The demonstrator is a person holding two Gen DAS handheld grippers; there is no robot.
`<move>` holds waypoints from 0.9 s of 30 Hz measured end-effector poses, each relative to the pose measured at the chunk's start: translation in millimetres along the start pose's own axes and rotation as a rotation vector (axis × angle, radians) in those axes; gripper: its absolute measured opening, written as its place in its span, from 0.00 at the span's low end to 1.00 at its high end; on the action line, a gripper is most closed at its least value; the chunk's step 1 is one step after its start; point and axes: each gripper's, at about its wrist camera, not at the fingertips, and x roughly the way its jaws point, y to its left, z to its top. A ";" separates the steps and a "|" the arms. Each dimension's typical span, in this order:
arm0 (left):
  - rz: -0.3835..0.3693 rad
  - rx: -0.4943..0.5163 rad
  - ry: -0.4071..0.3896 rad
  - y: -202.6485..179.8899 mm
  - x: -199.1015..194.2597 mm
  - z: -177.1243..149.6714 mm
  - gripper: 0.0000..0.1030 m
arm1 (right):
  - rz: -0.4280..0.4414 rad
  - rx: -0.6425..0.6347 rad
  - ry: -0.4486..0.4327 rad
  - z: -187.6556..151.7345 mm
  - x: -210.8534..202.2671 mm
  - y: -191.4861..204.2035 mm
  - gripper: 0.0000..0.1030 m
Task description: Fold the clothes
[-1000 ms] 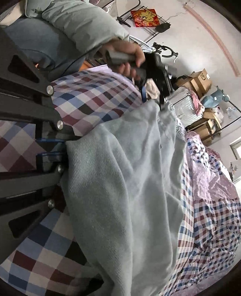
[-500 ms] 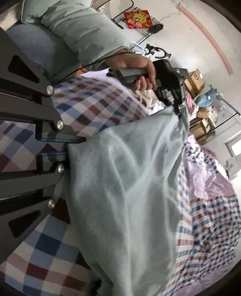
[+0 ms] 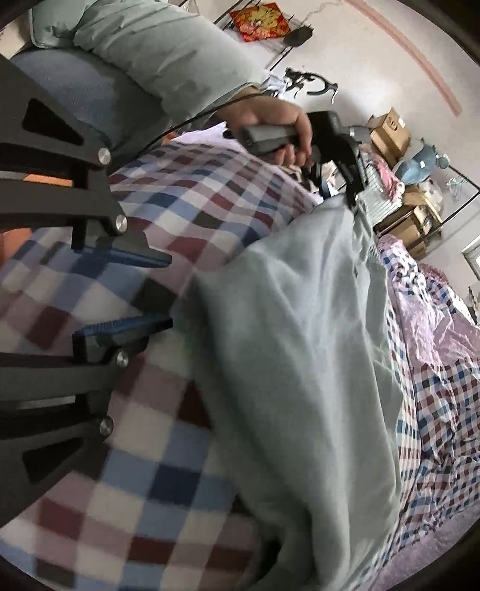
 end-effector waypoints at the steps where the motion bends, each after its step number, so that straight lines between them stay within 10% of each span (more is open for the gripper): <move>1: 0.006 -0.007 -0.006 0.8 -5.3 -1.4 0.55 | -0.016 0.002 0.003 -1.0 -7.1 -0.3 0.35; 11: 0.076 -0.076 -0.366 6.0 -92.4 -0.9 0.78 | -0.164 0.096 -0.219 8.4 -150.6 -60.2 0.43; 17: -0.032 0.056 -0.285 -25.7 -71.6 -9.0 0.78 | -0.480 0.157 -0.304 19.6 -259.1 -146.4 0.44; 27: -0.040 0.254 -0.258 -79.1 -51.0 -35.8 0.78 | -0.690 0.525 -0.388 27.0 -349.5 -334.1 0.45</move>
